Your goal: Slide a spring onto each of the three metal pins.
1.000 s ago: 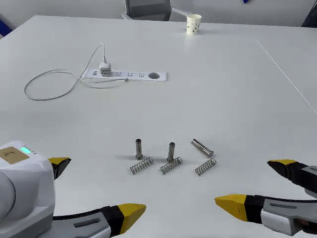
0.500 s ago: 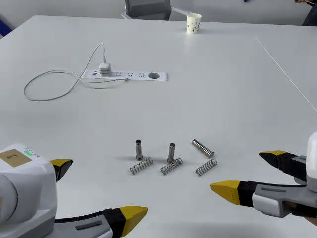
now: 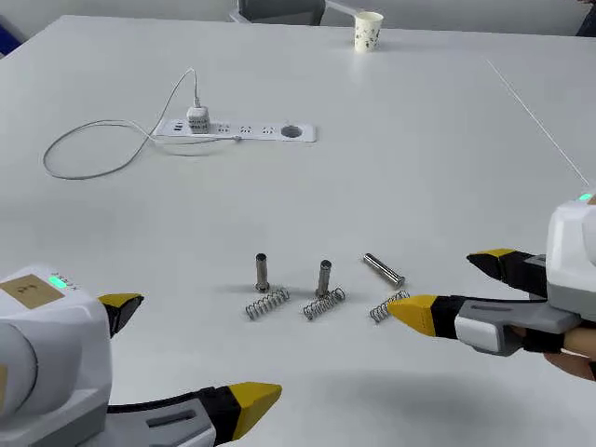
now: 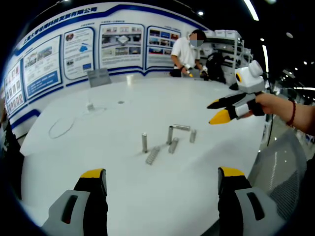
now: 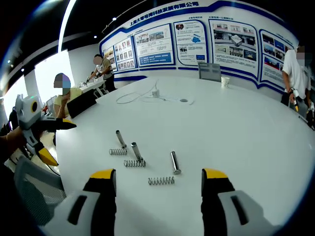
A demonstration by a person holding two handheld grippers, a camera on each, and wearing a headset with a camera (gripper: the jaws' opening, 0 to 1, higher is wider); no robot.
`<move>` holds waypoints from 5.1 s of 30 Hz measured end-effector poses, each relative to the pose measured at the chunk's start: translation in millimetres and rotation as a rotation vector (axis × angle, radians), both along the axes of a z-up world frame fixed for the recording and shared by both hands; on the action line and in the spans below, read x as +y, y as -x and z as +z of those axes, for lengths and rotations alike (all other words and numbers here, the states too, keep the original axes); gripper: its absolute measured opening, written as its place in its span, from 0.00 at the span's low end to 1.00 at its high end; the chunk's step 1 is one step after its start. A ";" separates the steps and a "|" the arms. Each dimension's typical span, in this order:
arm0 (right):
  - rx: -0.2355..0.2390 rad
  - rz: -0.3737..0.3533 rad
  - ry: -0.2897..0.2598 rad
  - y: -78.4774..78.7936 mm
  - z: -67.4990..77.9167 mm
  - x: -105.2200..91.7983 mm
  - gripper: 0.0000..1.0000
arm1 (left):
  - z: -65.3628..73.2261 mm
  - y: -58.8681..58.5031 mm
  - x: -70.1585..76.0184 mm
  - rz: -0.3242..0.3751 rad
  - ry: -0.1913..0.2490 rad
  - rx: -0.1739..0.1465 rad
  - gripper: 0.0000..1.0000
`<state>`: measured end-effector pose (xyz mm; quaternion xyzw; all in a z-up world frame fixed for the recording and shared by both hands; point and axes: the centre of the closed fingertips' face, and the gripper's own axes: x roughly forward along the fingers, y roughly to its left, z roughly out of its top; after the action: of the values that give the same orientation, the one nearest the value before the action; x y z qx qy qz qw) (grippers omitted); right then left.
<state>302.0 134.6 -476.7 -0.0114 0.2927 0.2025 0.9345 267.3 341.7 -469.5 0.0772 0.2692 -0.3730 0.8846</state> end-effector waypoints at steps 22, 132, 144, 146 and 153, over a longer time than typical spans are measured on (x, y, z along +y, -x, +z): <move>0.035 0.068 0.055 -44.5 -30.3 7.5 0.50 | -3.2 -1.7 -4.1 -0.008 0.006 -0.008 0.94; 0.055 -0.041 0.114 -45.9 -36.6 -6.6 0.08 | -1.2 3.9 -15.8 -0.056 0.005 -0.037 0.84; 0.064 -0.040 0.141 -42.5 -37.5 -5.6 0.09 | -2.1 5.7 -16.4 -0.063 0.000 -0.036 0.83; 0.071 -0.047 0.133 -43.1 -37.7 -6.3 0.09 | -2.7 6.2 -16.3 -0.066 -0.003 -0.034 0.83; 0.082 -0.053 0.130 -43.6 -38.5 -7.0 0.09 | -2.4 5.7 -16.5 -0.069 -0.004 -0.036 0.82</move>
<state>345.7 127.6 -515.2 -0.0559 0.3436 0.1587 0.9239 261.6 325.2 -471.9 0.0948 0.2510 -0.4012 0.8758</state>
